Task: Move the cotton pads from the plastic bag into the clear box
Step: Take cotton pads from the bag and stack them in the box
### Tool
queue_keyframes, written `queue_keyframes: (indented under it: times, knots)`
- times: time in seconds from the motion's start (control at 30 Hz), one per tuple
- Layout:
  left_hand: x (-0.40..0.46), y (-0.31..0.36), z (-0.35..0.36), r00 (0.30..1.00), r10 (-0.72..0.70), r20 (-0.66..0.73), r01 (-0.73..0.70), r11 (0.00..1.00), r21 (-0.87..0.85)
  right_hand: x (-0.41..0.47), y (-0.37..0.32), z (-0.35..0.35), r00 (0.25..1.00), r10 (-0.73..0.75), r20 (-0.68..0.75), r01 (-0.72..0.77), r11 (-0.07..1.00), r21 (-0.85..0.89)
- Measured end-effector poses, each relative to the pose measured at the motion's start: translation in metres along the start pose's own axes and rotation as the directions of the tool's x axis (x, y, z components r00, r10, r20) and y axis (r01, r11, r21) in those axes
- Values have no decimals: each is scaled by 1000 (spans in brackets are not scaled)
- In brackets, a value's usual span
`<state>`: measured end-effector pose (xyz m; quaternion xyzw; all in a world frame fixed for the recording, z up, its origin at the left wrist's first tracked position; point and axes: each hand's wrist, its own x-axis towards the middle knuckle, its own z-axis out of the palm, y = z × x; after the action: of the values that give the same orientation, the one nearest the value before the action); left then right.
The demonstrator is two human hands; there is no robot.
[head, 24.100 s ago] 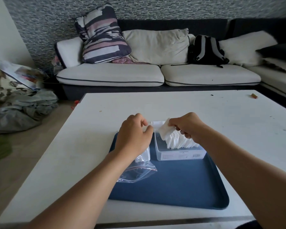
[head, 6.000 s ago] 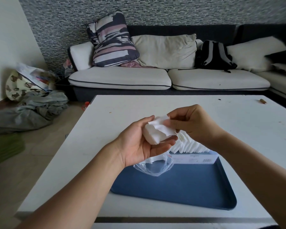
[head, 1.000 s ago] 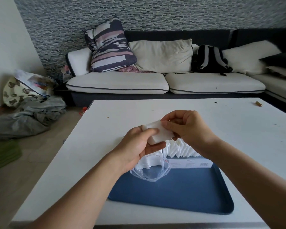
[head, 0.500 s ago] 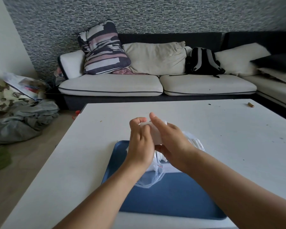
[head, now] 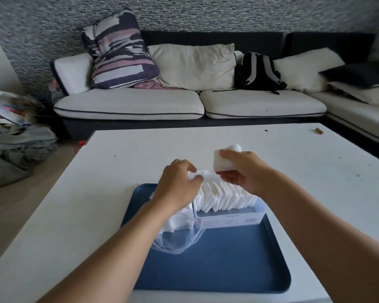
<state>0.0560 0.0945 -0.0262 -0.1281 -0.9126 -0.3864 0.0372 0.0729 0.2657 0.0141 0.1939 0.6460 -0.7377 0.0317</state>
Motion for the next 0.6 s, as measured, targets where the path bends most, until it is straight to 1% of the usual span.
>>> queue_keyframes:
  times: [0.07,0.13,0.2,0.27,0.33,0.37,0.43,0.53,0.6]
  knots:
    - [-2,-8,10,995,27,96,-47,976,214,7,3,-6,998,45,-34,-45,999,12]
    - [-3,-12,18,985,26,168,-87,928,363,10,5,-5,995,95,-30,-95,995,0]
    - [-2,-15,21,980,25,196,-117,872,475,13,9,-2,993,115,-22,-116,993,-37]
    - [0,-16,25,979,38,199,-144,822,551,16,11,-2,994,104,-26,-105,992,-75]
    - [1,-14,31,975,52,217,-183,743,644,20,9,-5,996,89,-33,-91,994,-65]
    - [1,-12,35,972,44,232,-194,706,681,22,9,-7,996,83,-33,-85,995,-52]
    - [-1,-11,42,964,5,267,-200,675,710,23,9,-10,997,77,-29,-79,995,-54]
    - [-3,-12,49,951,-29,307,-203,690,695,25,16,-10,998,63,-7,-63,986,-153]
    - [-3,-11,51,940,-45,337,-208,708,675,25,21,-6,997,65,48,-53,976,-212]
